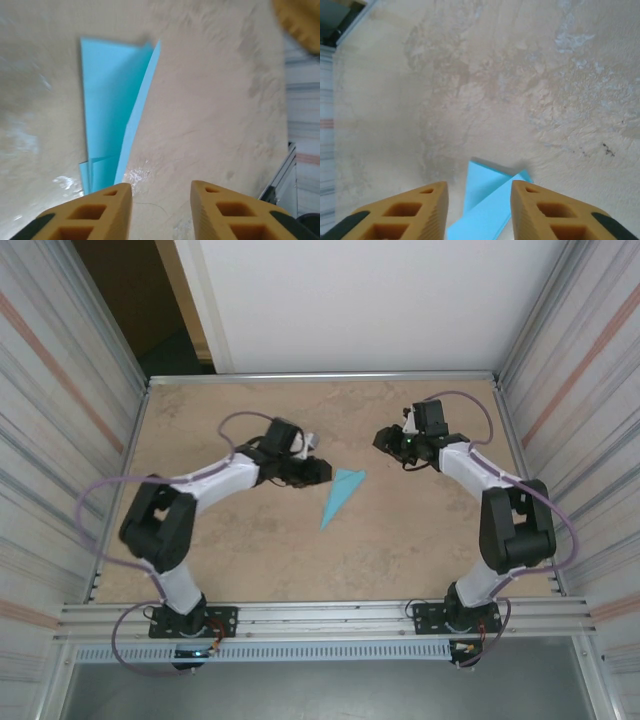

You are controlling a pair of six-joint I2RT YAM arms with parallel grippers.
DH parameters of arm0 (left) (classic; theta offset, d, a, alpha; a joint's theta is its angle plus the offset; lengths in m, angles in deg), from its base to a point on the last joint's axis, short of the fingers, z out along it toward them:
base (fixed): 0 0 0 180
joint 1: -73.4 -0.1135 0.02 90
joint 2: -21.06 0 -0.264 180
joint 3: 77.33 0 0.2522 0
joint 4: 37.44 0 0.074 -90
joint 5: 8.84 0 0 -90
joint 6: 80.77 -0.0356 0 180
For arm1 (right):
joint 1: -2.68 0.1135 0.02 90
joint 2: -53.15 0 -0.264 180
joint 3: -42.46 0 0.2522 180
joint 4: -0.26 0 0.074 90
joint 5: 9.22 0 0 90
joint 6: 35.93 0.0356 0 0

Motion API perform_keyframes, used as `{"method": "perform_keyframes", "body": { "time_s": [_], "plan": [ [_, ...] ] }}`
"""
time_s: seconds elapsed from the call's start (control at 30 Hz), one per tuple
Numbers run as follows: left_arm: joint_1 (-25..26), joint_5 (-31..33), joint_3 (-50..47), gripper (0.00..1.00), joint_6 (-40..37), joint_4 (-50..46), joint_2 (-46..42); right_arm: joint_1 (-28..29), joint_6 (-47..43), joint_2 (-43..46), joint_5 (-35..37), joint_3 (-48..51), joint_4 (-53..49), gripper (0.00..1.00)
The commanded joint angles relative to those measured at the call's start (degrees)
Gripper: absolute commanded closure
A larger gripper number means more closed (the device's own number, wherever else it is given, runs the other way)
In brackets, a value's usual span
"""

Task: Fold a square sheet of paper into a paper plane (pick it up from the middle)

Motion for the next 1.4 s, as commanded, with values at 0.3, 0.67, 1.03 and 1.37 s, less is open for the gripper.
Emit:
{"method": "perform_keyframes", "body": {
  "time_s": [0.3, 0.67, 1.03, 1.37],
  "plan": [
    [-10.28, 15.98, -13.73, 0.25, -4.56, -8.33, -18.71, 21.04, 10.73, -4.33, 26.34, -6.64, -18.91, 0.36],
    [-10.48, 21.28, -16.73, 0.11, -6.92, -9.66, -20.38, 28.67, 21.05, -17.95, 35.78, -18.83, -27.95, 0.38],
    [-10.47, 20.05, -16.93, 0.11, -6.4, -9.04, -18.23, 28.78, 28.94, -19.3, 40.0, -19.1, -35.29, 0.64],
    [-10.48, 19.48, -16.49, 0.11, -6.32, -8.84, -17.21, 27.93, 32.15, -17.24, 38.73, -17.75, -34.68, 0.92]
  ]
}}
